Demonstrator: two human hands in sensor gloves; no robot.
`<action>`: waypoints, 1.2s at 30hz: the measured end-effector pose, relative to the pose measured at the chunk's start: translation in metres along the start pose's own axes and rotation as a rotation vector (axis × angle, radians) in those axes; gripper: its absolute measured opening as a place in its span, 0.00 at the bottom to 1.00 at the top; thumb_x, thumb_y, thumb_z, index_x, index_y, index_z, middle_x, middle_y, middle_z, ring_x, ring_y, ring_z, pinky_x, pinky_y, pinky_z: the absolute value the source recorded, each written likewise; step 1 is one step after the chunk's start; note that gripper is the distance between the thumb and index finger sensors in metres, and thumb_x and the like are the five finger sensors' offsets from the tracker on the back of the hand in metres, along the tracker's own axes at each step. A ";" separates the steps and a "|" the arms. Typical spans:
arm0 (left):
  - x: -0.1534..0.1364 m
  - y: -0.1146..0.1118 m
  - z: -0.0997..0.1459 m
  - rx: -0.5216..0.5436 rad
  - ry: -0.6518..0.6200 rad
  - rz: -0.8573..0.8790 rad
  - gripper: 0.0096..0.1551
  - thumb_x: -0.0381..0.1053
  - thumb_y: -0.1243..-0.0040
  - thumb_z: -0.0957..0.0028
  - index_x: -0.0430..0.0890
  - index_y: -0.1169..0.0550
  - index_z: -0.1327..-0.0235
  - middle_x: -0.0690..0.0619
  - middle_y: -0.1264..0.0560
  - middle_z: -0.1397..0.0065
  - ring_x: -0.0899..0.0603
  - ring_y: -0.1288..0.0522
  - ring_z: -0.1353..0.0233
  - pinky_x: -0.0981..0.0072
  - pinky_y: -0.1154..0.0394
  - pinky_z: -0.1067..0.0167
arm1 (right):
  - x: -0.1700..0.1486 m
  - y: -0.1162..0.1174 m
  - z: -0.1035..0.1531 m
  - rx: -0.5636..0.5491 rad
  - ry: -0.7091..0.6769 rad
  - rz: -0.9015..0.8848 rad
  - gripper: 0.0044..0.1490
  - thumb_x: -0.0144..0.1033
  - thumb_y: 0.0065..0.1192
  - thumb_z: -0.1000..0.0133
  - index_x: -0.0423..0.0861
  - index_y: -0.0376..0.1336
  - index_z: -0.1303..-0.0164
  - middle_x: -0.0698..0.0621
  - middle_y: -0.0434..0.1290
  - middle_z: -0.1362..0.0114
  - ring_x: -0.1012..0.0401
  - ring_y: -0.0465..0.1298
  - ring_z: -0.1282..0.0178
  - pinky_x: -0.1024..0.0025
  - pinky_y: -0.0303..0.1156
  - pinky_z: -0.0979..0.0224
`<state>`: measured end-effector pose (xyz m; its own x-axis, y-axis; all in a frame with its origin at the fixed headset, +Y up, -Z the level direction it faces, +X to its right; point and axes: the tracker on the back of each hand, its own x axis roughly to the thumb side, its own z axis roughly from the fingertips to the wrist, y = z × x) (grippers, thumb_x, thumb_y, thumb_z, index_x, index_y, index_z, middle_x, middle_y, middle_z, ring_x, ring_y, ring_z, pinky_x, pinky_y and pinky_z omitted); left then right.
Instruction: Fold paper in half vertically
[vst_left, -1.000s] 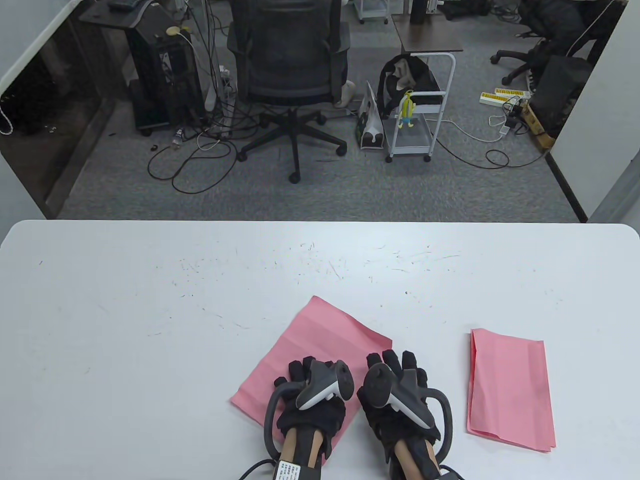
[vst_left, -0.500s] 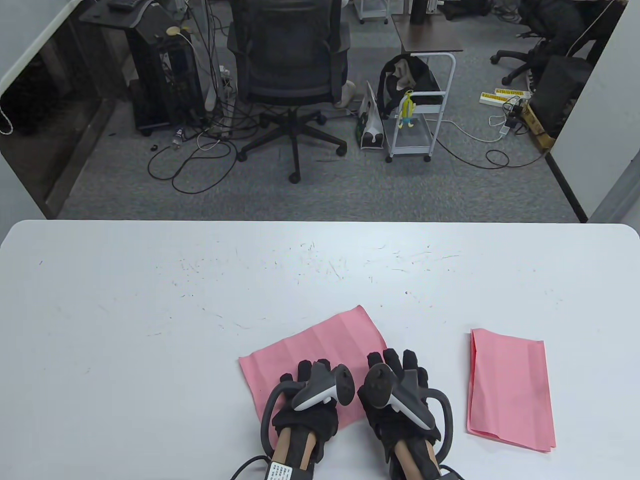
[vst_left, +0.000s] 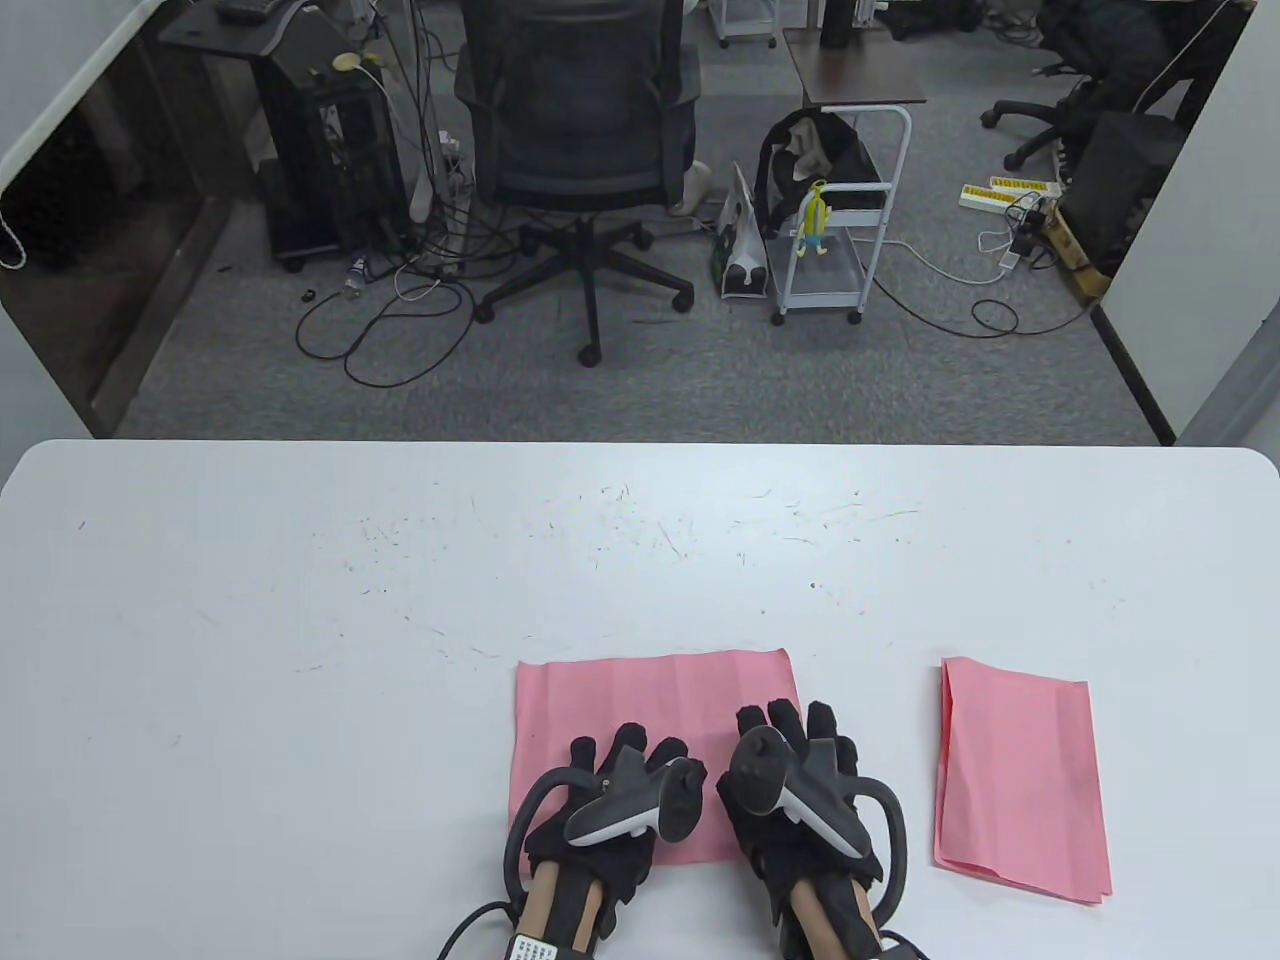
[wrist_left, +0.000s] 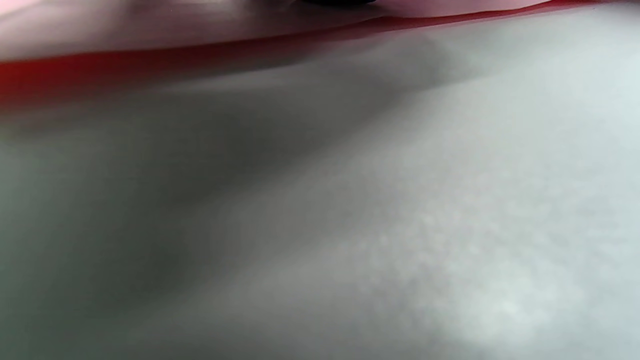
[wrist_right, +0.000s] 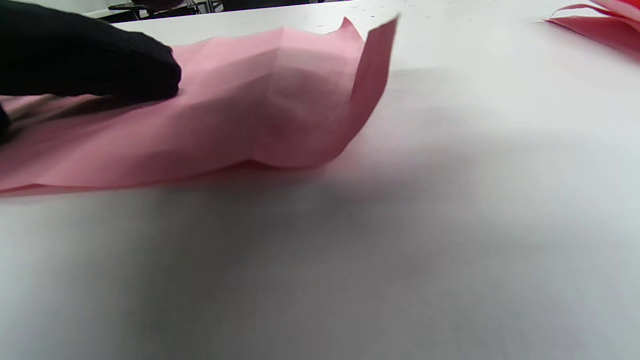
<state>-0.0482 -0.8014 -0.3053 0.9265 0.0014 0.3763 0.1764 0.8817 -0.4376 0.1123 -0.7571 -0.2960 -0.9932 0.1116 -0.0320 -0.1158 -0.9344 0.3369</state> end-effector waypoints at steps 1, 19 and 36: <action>0.000 -0.001 0.000 0.002 -0.001 0.002 0.43 0.38 0.53 0.38 0.68 0.54 0.18 0.68 0.57 0.08 0.41 0.59 0.07 0.29 0.57 0.16 | 0.000 0.000 0.000 0.001 0.001 0.002 0.47 0.57 0.51 0.47 0.55 0.40 0.21 0.47 0.42 0.14 0.39 0.40 0.17 0.37 0.43 0.21; -0.037 0.025 0.037 0.276 0.100 0.069 0.40 0.52 0.54 0.36 0.58 0.54 0.14 0.55 0.56 0.07 0.35 0.59 0.10 0.26 0.55 0.20 | -0.002 0.000 0.000 -0.008 0.007 -0.001 0.46 0.57 0.51 0.47 0.54 0.41 0.21 0.47 0.43 0.15 0.39 0.40 0.17 0.37 0.44 0.20; -0.080 -0.023 0.031 -0.010 0.236 0.176 0.44 0.66 0.69 0.38 0.54 0.63 0.13 0.49 0.66 0.08 0.29 0.67 0.12 0.23 0.60 0.22 | -0.010 0.003 -0.002 -0.038 0.036 -0.013 0.46 0.56 0.52 0.47 0.54 0.42 0.21 0.47 0.44 0.15 0.39 0.42 0.17 0.37 0.45 0.21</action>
<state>-0.1365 -0.8077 -0.3002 0.9946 0.0430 0.0947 0.0086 0.8732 -0.4873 0.1219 -0.7617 -0.2971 -0.9913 0.1116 -0.0704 -0.1278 -0.9452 0.3004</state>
